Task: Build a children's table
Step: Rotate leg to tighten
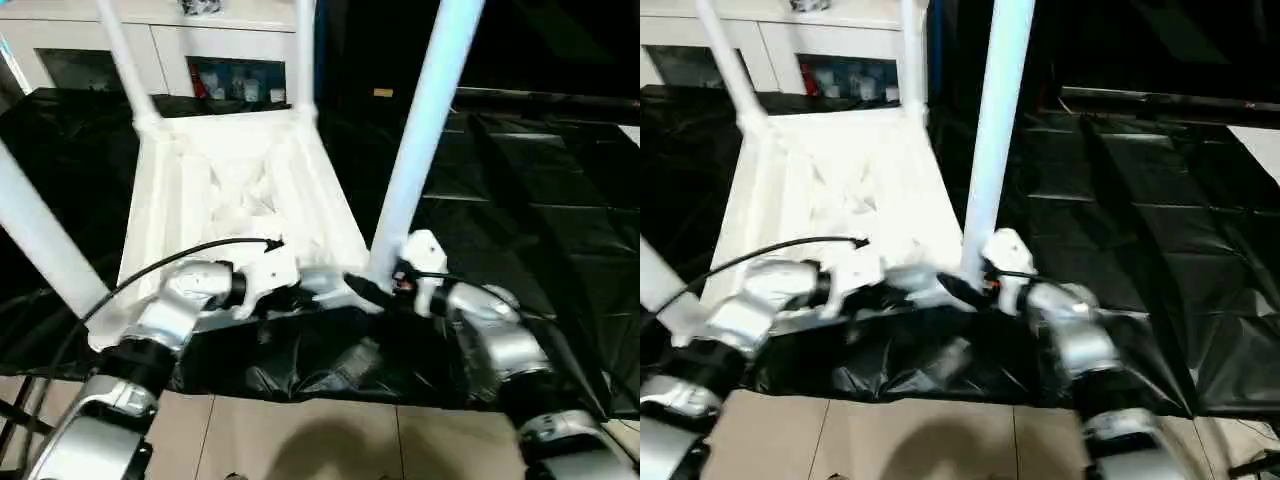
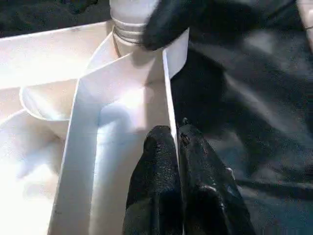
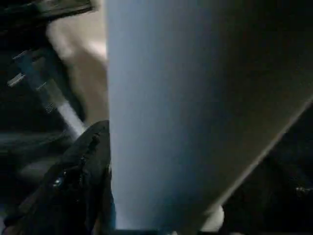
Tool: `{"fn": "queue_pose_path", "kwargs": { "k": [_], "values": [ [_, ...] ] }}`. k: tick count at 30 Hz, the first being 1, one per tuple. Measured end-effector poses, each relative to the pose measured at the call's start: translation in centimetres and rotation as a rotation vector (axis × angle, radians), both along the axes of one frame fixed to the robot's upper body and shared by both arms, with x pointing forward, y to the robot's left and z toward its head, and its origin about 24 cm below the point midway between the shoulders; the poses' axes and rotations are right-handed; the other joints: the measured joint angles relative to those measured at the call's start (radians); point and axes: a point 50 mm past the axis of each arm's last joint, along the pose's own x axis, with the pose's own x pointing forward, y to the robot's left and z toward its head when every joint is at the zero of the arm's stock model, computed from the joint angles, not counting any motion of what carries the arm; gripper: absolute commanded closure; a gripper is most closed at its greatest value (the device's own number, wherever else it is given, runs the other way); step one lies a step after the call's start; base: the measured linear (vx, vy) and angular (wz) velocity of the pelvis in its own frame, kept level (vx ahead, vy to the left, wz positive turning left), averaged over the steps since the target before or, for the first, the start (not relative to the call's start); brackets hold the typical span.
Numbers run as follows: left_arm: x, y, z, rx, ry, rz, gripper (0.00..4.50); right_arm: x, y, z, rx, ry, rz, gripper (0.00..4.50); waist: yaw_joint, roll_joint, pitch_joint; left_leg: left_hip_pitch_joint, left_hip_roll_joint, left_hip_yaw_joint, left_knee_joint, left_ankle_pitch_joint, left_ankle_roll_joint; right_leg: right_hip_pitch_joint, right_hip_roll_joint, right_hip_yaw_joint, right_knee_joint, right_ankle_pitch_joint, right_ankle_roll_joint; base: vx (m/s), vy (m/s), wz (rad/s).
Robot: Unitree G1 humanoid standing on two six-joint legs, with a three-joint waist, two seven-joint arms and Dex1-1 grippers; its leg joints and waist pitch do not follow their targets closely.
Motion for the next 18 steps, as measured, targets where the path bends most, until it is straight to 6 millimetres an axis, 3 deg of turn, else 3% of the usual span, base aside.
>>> {"fn": "queue_pose_path", "kwargs": {
  "k": [4, 5, 9, 11, 18],
  "values": [
    [-0.1, 1.0, 0.0, 0.004, 0.043, -0.029, 4.50, -0.1, -0.2, 0.2, -0.052, 0.049, 0.135, 0.69, 0.004, -0.001, 0.000, 0.000, 0.000, 0.000, 0.001, -0.003, -0.005, 0.000, 0.000, 0.000, 0.001, 0.000, 0.000, 0.000, 0.000, 0.00],
    [-0.1, 1.1, 0.1, 0.005, 0.047, -0.030, 4.50, -0.1, -0.3, 0.2, -0.057, 0.053, 0.144, 0.96, 0.005, -0.001, 0.000, 0.000, 0.000, 0.000, 0.001, -0.003, -0.005, 0.000, 0.000, 0.000, 0.001, 0.000, 0.000, 0.000, 0.000, 0.00],
    [0.0, 1.3, 0.1, 0.008, 0.056, -0.045, 4.50, -0.2, -0.3, -0.1, -0.066, 0.078, 0.179, 1.15, 0.007, -0.002, 0.001, 0.000, 0.001, 0.000, 0.001, -0.003, -0.005, 0.000, 0.000, 0.000, 0.001, 0.000, 0.000, 0.000, 0.000, 0.00],
    [0.1, 1.5, 0.2, 0.006, 0.061, -0.044, 4.50, 0.0, -0.1, 0.1, -0.068, 0.085, 0.197, 1.50, 0.007, -0.002, 0.001, 0.000, 0.001, 0.000, 0.001, -0.003, -0.005, 0.000, 0.000, 0.000, 0.001, 0.000, 0.000, 0.000, 0.000, 0.00],
    [0.3, 1.7, 0.2, 0.008, 0.076, -0.057, 4.50, 0.0, 0.0, 0.1, -0.064, 0.098, 0.231, 1.75, 0.014, -0.002, 0.001, 0.000, 0.001, 0.000, 0.002, -0.003, -0.005, 0.000, 0.000, 0.000, 0.002, 0.000, 0.000, 0.000, 0.000, 0.00]
  ]
}}
